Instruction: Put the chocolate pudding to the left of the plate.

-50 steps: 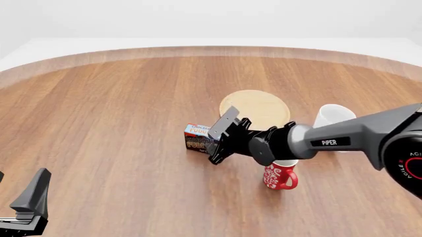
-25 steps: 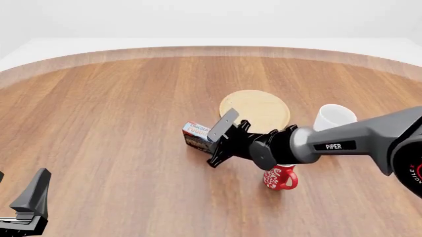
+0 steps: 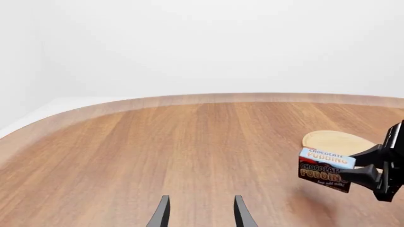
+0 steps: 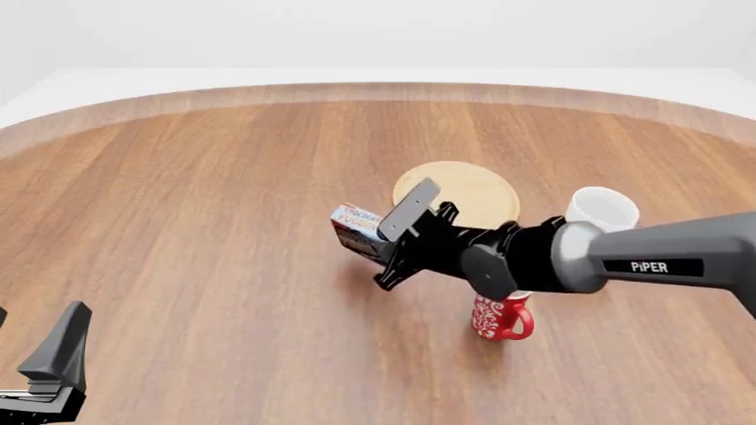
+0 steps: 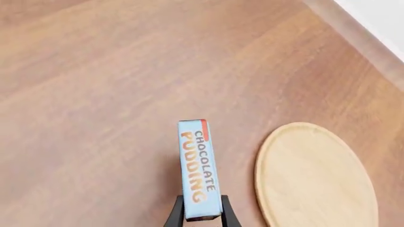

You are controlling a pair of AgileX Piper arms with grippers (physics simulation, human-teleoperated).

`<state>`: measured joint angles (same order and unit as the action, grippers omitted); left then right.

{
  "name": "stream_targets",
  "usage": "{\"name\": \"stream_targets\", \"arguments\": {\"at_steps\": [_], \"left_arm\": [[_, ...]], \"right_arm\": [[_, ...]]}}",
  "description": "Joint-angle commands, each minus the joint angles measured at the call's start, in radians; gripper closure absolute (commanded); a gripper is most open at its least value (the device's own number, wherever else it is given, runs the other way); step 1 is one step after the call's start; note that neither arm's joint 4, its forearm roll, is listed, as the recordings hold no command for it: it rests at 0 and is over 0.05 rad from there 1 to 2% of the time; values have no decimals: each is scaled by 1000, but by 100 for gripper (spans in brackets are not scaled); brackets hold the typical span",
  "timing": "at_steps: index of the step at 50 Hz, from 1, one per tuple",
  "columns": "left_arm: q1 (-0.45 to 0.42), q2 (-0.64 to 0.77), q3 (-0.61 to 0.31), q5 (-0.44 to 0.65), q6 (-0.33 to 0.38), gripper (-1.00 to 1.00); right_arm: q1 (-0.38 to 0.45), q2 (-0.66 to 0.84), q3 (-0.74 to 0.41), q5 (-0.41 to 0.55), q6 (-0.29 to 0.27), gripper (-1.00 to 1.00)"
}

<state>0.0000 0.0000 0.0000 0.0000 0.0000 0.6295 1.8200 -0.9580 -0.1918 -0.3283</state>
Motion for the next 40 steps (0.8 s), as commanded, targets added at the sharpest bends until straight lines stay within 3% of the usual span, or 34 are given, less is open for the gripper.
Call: {"name": "stream_targets", "arguments": {"at_steps": [1,16,40], "left_arm": [[0,0,0,0,0,-100],[0,0,0,0,0,-100],[0,0,0,0,0,-100]], "right_arm": [[-11,-53,-14,32,17,100],[-28,-56,-122,101,8,100],[-70,85,-355,173,-2,100]]}}
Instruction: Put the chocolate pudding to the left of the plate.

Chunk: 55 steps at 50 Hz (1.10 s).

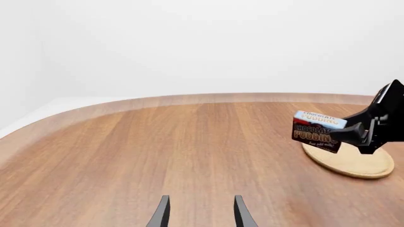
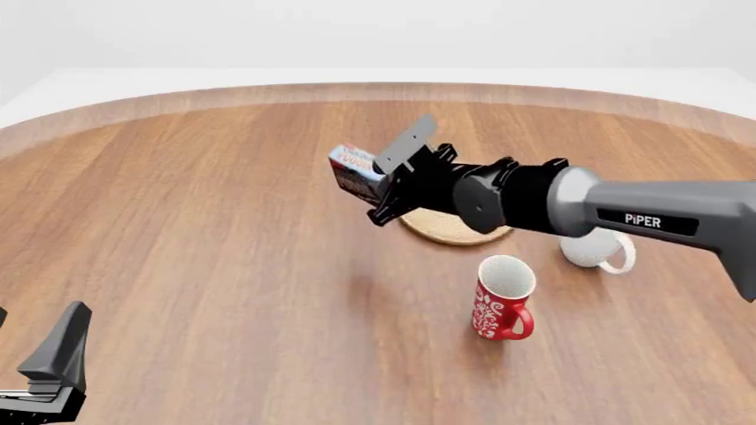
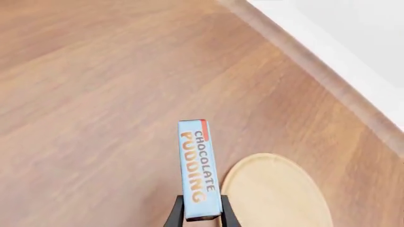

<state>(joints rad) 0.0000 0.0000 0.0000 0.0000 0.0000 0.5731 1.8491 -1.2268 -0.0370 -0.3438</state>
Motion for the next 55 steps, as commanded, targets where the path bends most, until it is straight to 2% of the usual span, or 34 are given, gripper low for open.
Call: {"name": "stream_targets", "arguments": {"at_steps": [1,17,55], "left_arm": [[0,0,0,0,0,-100],[0,0,0,0,0,-100],[0,0,0,0,0,-100]], "right_arm": [[-17,68,-97,16,17,100],[-31,234,-250,8,49,100],[-62,429,-415,34,67,100]]}}
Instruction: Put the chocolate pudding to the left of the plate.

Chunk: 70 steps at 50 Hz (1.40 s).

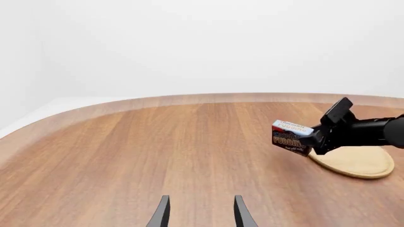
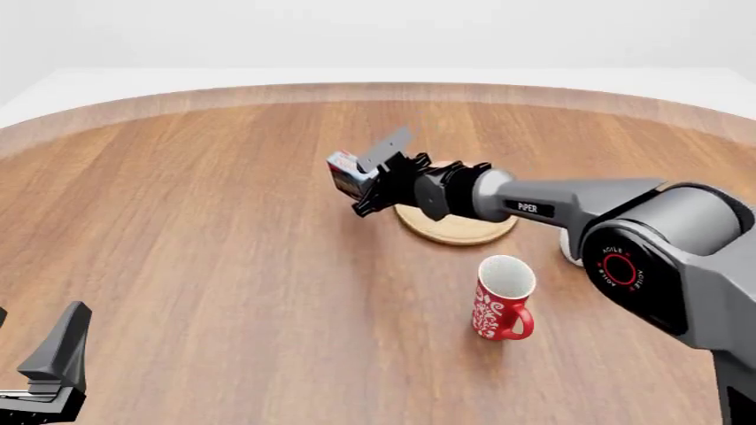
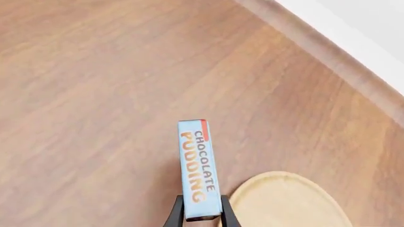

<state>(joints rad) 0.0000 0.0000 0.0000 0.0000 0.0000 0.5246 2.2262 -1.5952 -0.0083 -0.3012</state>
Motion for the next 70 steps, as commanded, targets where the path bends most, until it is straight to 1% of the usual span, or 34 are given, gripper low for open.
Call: {"name": "stream_targets", "arguments": {"at_steps": [1,8,37,45,47,48,55,64,70], "left_arm": [[0,0,0,0,0,-100],[0,0,0,0,0,-100],[0,0,0,0,0,-100],[0,0,0,0,0,-100],[0,0,0,0,0,-100],[0,0,0,0,0,-100],[0,0,0,0,0,-100],[0,0,0,0,0,-100],[0,0,0,0,0,-100]], "right_arm": [[-18,59,-56,8,27,100],[-21,85,-77,10,38,100],[-19,160,-109,11,37,100],[-16,169,-128,26,37,100],[-19,182,-151,43,30,100],[-18,178,-146,36,25,-100],[-23,173,-137,29,21,-100],[-40,144,-97,18,15,-100],[-39,95,-52,7,14,-100]]}}
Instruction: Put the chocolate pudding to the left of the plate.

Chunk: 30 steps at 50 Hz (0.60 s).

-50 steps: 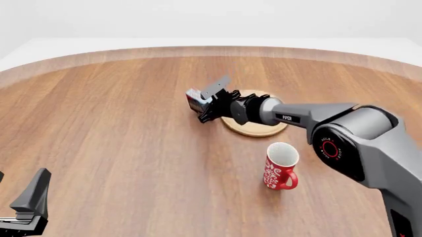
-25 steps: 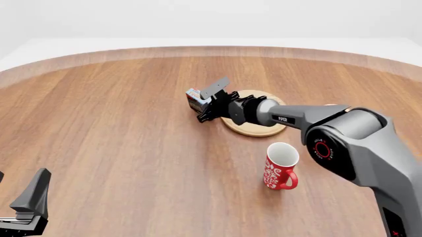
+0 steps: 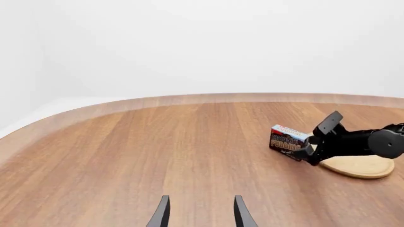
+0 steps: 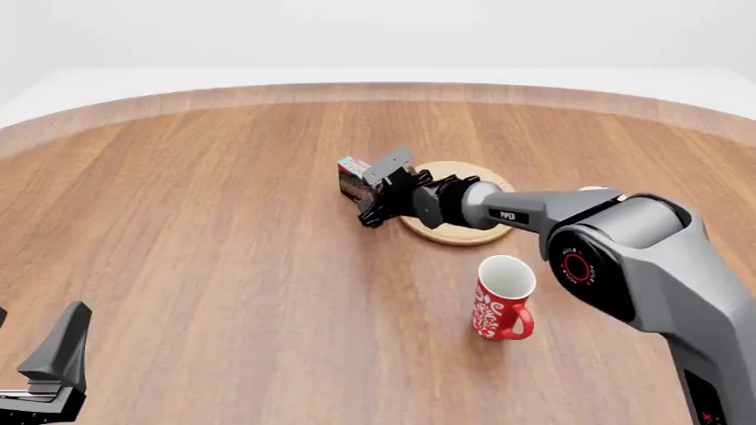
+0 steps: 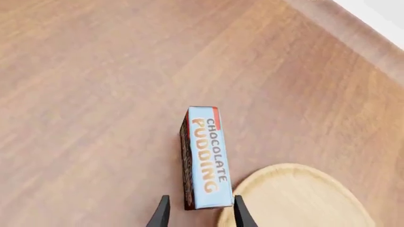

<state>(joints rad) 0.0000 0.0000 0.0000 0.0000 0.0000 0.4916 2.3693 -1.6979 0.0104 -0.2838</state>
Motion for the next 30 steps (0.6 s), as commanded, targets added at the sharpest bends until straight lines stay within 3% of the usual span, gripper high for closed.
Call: {"name": "stream_targets", "arguments": {"at_steps": [1,30], "left_arm": [[0,0,0,0,0,-100],[0,0,0,0,0,-100]], "right_arm": [[-7,-55,57,-13,-4,-100],[-25,-306,372,-135,10,-100]]}}
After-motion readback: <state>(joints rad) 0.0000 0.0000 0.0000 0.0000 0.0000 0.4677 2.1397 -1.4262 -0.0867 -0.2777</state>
